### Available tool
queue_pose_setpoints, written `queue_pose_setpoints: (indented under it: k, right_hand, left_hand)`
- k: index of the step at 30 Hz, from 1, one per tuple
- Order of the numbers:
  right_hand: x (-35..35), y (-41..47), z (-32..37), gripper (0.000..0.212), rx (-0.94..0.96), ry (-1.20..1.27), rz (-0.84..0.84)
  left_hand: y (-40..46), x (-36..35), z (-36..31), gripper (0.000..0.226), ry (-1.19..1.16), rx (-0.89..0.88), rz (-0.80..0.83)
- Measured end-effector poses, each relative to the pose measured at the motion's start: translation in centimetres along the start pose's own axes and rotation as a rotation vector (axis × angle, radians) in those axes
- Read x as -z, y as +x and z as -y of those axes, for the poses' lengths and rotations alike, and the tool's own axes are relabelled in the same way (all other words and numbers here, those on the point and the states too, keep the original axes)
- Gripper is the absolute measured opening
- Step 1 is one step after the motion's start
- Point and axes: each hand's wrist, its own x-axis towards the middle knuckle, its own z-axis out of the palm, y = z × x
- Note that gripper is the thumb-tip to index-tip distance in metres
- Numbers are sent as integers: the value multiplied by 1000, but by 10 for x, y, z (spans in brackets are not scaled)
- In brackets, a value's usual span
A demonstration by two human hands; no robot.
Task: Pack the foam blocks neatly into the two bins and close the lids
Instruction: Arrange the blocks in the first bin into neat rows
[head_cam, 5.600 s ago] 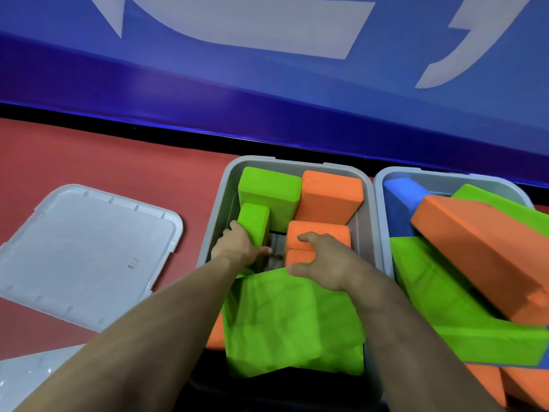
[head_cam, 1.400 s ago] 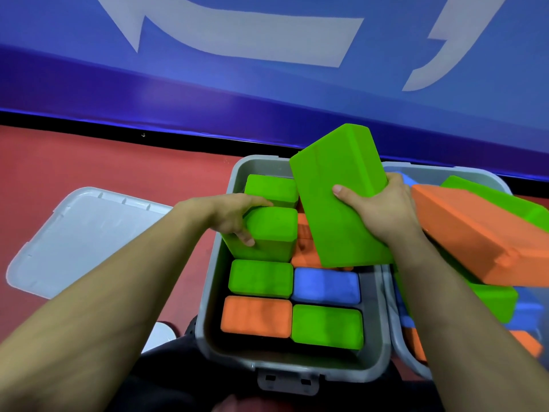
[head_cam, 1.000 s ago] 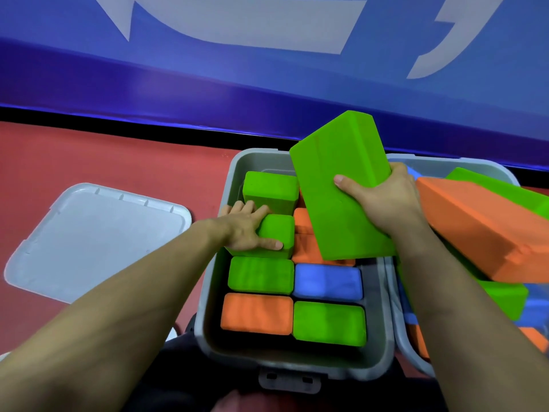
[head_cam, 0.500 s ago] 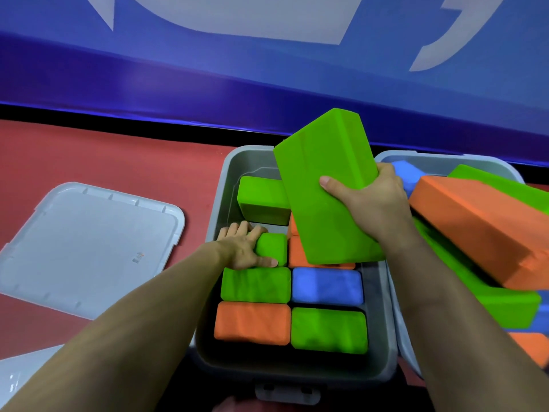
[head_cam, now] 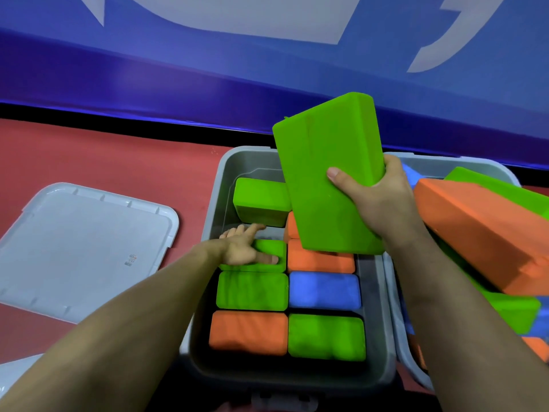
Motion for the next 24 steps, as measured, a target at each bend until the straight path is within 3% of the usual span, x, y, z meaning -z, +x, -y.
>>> queue_pose_setpoints:
  k: [4, 8, 12, 16, 21, 24]
  right_hand:
    - [8, -3, 4, 96, 39, 10, 96]
    - [15, -8, 9, 85, 130, -8, 222]
    - [12, -13, 16, 90, 203, -31, 353]
    - [7, -20, 26, 92, 255, -34, 474]
    - [4, -23, 24, 99, 275, -106, 523]
    - [8, -23, 27, 85, 286, -70, 484]
  left_hand:
    - [-20, 46, -18, 147, -509, -164, -113]
    - [-60, 108, -46, 141, -559, -435, -280]
    - [-110, 134, -71, 117, -463, -533, -449]
    - [-137, 129, -68, 96, -370, -489, -569]
    - [-145, 116, -54, 95, -294, -414, -682]
    - [-143, 108, -48, 95, -91, -353, -729]
